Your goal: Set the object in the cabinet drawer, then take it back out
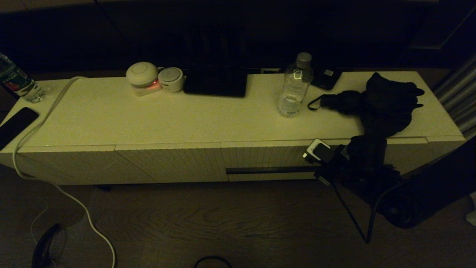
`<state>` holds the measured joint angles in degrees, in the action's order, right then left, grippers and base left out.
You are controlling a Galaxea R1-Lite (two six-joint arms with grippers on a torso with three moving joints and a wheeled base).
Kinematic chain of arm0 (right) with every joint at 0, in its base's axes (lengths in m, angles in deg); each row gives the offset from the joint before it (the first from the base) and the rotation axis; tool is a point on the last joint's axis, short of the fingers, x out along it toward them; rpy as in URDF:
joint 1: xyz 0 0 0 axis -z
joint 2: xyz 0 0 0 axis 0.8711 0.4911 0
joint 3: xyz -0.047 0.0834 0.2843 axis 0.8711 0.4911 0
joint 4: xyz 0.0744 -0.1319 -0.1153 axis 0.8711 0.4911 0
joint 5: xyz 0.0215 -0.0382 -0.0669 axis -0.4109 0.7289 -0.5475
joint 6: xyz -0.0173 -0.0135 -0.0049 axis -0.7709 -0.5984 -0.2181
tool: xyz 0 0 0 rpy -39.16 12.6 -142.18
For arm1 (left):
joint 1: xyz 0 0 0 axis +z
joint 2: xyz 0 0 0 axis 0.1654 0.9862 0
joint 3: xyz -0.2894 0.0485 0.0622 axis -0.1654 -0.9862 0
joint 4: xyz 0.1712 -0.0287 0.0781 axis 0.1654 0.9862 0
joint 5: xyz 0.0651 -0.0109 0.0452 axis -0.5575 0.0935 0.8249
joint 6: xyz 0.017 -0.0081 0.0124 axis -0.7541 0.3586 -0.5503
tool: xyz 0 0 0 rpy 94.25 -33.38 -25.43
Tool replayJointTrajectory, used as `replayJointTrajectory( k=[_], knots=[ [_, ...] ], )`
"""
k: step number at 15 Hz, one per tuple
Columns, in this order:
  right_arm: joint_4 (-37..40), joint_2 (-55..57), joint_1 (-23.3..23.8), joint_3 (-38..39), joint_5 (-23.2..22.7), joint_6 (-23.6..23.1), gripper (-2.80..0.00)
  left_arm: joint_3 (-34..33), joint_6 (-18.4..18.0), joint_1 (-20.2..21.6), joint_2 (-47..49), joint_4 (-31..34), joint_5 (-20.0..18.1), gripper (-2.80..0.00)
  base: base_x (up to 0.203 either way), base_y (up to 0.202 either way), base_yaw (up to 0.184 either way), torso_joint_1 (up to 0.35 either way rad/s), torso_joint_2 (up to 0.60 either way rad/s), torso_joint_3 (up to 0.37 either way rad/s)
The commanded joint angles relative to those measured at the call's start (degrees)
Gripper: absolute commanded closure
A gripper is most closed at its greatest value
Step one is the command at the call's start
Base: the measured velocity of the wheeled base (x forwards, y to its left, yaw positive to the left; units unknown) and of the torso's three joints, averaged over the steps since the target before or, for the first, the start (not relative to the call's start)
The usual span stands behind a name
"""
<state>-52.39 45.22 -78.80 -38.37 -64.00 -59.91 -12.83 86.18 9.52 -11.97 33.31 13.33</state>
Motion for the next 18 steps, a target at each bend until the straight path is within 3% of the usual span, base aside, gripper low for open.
replayJointTrajectory(
  k=[1,5,9,14,16,18],
  knots=[
    [-0.1,-2.9,0.6,2.0,0.2,-0.2,0.0,0.0,0.0,0.0,-0.1,0.0,0.0,0.0,0.0,0.0,0.0,0.0,0.0,0.0],
    [8.2,-13.7,1.9,7.7,0.1,0.4,0.0,-0.1,0.0,0.0,-0.1,0.0,0.0,0.0,0.0,0.0,0.0,0.0,0.0,0.0],
    [19.3,-29.5,3.0,12.6,0.2,4.9,0.0,0.0,0.0,0.0,-0.1,0.0,0.0,0.0,0.0,0.0,0.0,0.0,0.0,0.0],
    [25.0,-55.8,4.9,23.7,0.6,12.5,0.0,0.0,0.0,0.0,-0.1,-0.1,0.0,0.0,0.0,0.0,0.0,0.0,0.0,0.0],
    [31.9,-67.7,7.3,24.5,0.8,16.1,0.0,0.0,0.0,0.0,-0.1,0.0,0.0,0.0,0.0,0.0,0.0,0.0,0.0,0.0],
    [43.8,-79.5,9.6,23.0,1.3,21.5,0.0,-0.1,0.0,0.0,-0.1,-0.1,0.0,0.0,0.0,0.0,0.0,0.0,0.0,0.0]
  ],
)
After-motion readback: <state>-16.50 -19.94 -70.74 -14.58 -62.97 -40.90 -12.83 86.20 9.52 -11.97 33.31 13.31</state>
